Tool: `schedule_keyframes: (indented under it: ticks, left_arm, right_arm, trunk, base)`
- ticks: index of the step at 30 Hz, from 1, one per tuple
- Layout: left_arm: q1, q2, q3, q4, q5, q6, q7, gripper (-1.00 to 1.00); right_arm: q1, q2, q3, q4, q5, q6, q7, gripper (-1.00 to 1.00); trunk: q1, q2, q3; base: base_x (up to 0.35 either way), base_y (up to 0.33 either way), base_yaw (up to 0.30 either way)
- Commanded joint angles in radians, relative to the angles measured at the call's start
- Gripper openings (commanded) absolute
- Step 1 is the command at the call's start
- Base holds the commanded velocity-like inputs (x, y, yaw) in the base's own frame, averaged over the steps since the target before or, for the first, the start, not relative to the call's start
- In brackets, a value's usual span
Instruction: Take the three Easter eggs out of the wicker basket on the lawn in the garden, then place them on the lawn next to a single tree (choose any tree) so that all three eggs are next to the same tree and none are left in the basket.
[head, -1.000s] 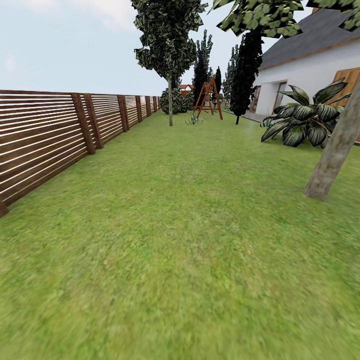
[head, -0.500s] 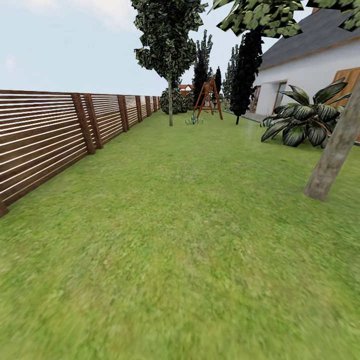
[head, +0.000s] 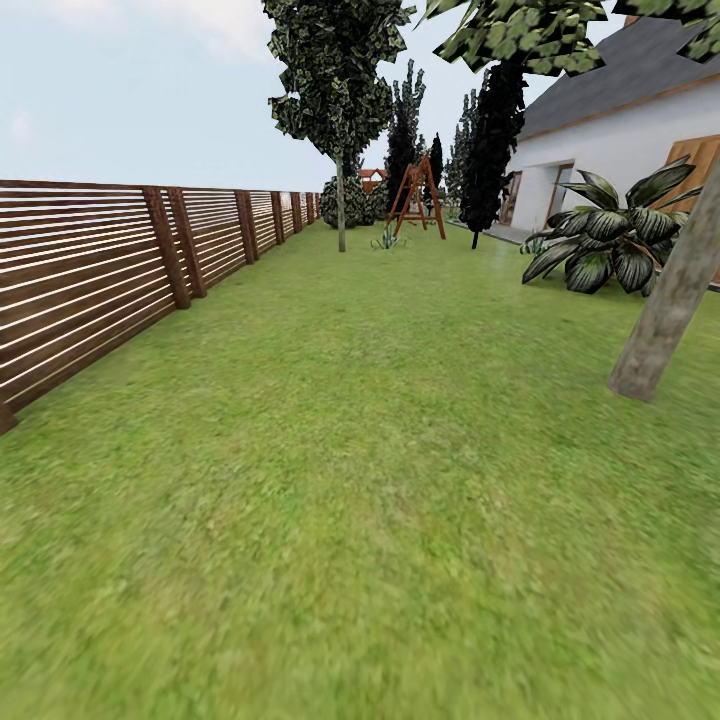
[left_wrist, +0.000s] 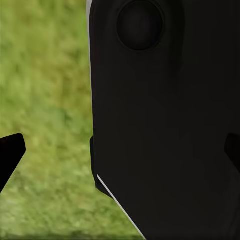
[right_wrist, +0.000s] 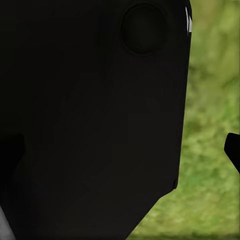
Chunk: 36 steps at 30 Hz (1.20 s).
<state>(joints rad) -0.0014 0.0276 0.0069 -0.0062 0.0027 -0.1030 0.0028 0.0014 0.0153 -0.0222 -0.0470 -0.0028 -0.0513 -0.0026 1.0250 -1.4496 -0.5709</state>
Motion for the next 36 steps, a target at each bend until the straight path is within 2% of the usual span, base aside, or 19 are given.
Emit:
schedule_keyframes:
  ticks: [1,26,36]
  left_arm:
    - [0.000,0.000,0.001,0.000,0.000,-0.003,0.000,1.00]
    - [0.000,-0.006,-0.007,-0.001,-0.003,0.002,-0.002,1.00]
    - [-0.009,-0.008,-0.010,-0.016,-0.004,0.002,0.007,1.00]
  right_arm:
    - [0.000,0.000,-0.002,-0.001,0.000,-0.002,0.000,1.00]
    - [0.000,0.001,-0.002,-0.001,0.000,-0.002,0.000,1.00]
    - [0.000,0.001,-0.004,-0.001,0.000,-0.002,0.000,1.00]
  trunk:
    - [0.000,0.000,-0.001]
    - [0.000,0.000,-0.001]
    - [0.000,0.000,-0.001]
  base:
    - [0.000,0.000,0.000]
    - [0.003,0.000,0.000]
    - [0.258,-0.043,0.000]
